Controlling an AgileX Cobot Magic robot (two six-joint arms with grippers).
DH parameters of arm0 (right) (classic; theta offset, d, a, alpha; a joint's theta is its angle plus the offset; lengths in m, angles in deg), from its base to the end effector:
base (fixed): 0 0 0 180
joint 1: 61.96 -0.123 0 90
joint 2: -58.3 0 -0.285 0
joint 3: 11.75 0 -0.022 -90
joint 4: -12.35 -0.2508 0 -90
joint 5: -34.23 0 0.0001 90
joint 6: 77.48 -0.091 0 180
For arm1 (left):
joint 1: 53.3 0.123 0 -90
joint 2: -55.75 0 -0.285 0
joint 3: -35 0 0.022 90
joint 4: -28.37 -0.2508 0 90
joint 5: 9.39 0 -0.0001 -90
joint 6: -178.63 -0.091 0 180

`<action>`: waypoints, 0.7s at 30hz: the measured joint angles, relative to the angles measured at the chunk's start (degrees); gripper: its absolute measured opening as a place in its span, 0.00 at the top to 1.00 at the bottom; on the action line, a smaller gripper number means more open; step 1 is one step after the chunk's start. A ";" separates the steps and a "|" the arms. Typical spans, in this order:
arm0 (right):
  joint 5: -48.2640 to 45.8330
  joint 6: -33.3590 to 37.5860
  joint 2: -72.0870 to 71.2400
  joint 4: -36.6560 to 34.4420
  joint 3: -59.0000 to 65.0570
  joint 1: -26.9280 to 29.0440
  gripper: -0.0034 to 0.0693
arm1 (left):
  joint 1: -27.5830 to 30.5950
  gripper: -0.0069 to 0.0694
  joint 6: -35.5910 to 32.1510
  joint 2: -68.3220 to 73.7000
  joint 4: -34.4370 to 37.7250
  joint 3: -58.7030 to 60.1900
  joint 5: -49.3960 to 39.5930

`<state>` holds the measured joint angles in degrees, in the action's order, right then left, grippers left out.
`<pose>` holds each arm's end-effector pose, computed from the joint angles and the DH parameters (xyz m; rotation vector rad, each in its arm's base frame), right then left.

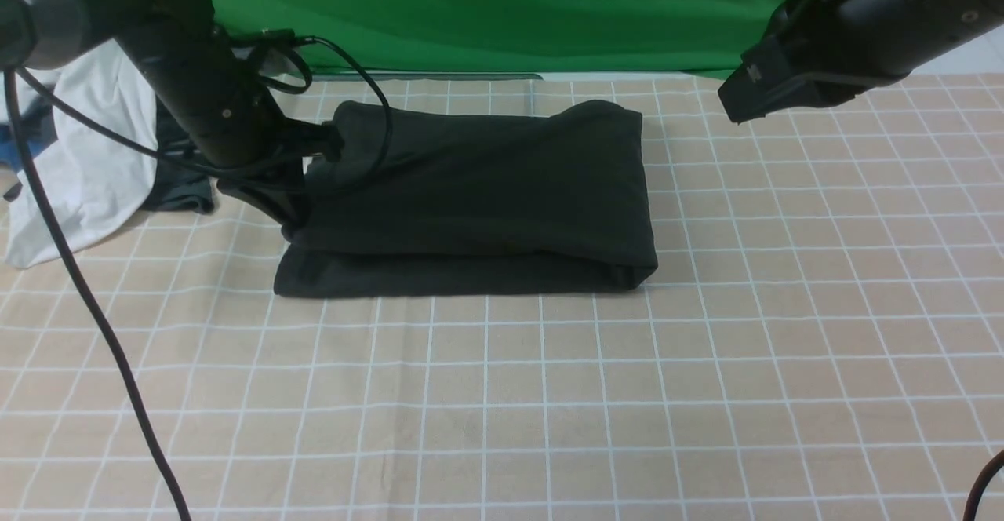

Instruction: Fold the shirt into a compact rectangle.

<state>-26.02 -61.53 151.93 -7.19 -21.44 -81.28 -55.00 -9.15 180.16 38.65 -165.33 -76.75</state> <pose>0.2912 0.1301 0.3865 -0.6667 2.4027 0.4648 0.4228 -0.0276 0.2298 0.1615 2.9697 -0.2424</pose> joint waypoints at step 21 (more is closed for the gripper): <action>-0.12 -3.47 0.00 9.71 0.00 0.00 0.91 | 0.06 0.88 13.40 -1.71 0.79 -5.82 -1.87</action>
<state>-26.14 -65.00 151.93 2.52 -21.44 -81.28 -54.94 4.25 178.44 39.44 -171.15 -78.62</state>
